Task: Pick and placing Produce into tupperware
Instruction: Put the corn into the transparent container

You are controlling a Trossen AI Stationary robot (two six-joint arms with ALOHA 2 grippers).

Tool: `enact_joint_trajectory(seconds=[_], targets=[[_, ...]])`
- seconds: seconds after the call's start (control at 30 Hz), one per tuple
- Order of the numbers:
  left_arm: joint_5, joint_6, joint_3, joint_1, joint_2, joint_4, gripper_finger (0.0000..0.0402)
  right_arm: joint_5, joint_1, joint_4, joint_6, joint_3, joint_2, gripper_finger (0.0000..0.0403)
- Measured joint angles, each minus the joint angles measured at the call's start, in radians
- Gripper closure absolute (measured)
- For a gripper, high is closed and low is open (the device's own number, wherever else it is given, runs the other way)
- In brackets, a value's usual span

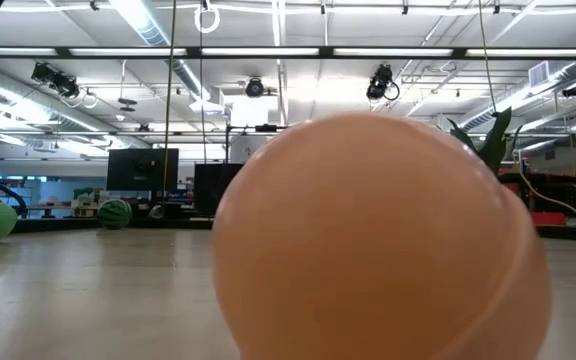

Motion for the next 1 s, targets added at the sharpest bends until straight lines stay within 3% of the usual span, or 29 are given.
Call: enact_joint_trajectory(seconds=[0.17,0.33,0.8,1.0], targets=[[-0.075,-0.103,-0.027,-0.043,-0.015,-0.004,0.0395,0.000,0.000,0.046,-0.057,0.000,0.000,0.0401],[-0.094,-0.128,-0.085,-0.070,-0.012,-0.002,0.0364,-0.001,0.000,0.045,-0.070,0.000,0.000,0.0400],[0.006,-0.169,-0.205,-0.026,-0.010,0.005,0.0178,-0.001,-0.003,0.062,-0.070,0.000,0.000,0.0400],[0.008,-0.172,-0.300,0.023,-0.013,0.119,0.0148,-0.001,-0.003,0.077,-0.070,0.000,0.000,0.0400]])
